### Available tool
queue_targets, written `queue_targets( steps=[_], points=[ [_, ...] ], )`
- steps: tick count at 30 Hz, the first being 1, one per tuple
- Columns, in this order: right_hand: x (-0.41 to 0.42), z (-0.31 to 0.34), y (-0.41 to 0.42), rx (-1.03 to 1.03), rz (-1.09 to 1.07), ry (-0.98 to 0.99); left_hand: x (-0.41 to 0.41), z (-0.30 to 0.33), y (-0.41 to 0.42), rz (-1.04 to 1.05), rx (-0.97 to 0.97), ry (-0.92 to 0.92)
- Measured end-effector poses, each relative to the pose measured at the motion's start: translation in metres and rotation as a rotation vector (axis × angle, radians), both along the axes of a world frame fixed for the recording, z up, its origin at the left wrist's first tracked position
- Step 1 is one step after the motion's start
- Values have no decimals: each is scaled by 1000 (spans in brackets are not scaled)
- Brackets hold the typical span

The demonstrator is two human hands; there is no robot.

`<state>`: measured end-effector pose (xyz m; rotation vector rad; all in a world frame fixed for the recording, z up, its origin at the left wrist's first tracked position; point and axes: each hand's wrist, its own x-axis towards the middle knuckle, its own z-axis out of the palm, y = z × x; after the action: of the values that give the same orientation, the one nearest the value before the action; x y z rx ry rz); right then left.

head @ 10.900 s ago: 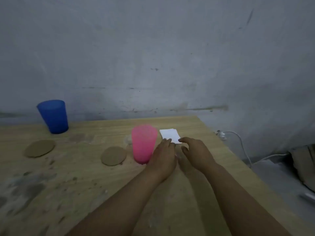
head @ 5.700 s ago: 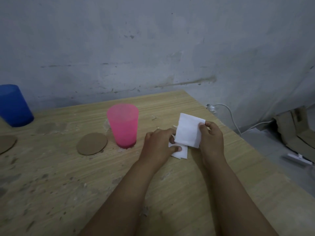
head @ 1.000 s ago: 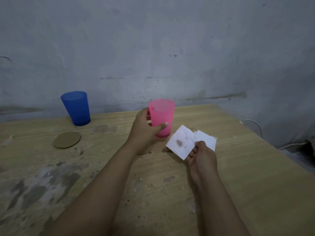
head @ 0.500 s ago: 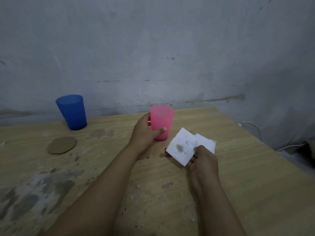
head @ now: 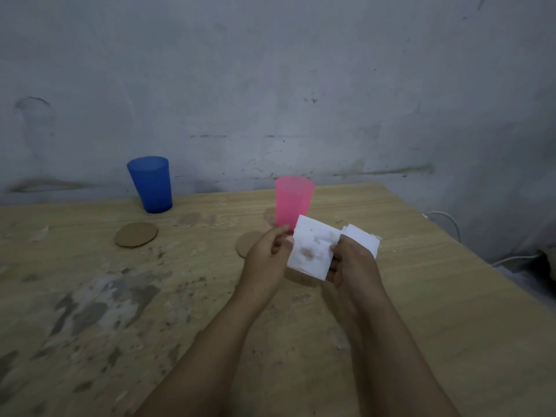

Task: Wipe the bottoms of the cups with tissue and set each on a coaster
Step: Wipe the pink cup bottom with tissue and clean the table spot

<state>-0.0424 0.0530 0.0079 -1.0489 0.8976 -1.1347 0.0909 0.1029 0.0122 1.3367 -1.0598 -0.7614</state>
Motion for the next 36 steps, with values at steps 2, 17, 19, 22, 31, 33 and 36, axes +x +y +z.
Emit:
queue_targets(
  steps=[2, 17, 19, 22, 31, 33, 36],
  points=[
    [-6, 3, 1, -49, 32, 65, 1, -5, 7, -41, 7, 104],
    [-16, 8, 12, -191, 190, 250, 9, -16, 3, -133, -9, 284],
    [-18, 9, 11, -158, 207, 211, 9, -15, 3, -144, 3, 295],
    [-19, 13, 12, -203, 195, 225, 8, -15, 3, -137, 27, 305],
    [-14, 17, 19, -473, 112, 618, 9, -18, 0, -143, 17, 361],
    [-11, 16, 23, -548, 79, 705, 10, -20, 0, -120, 11, 342],
    [-6, 16, 28, -716, 25, 819, 10, -20, 0, -109, 2, 394]
  ],
)
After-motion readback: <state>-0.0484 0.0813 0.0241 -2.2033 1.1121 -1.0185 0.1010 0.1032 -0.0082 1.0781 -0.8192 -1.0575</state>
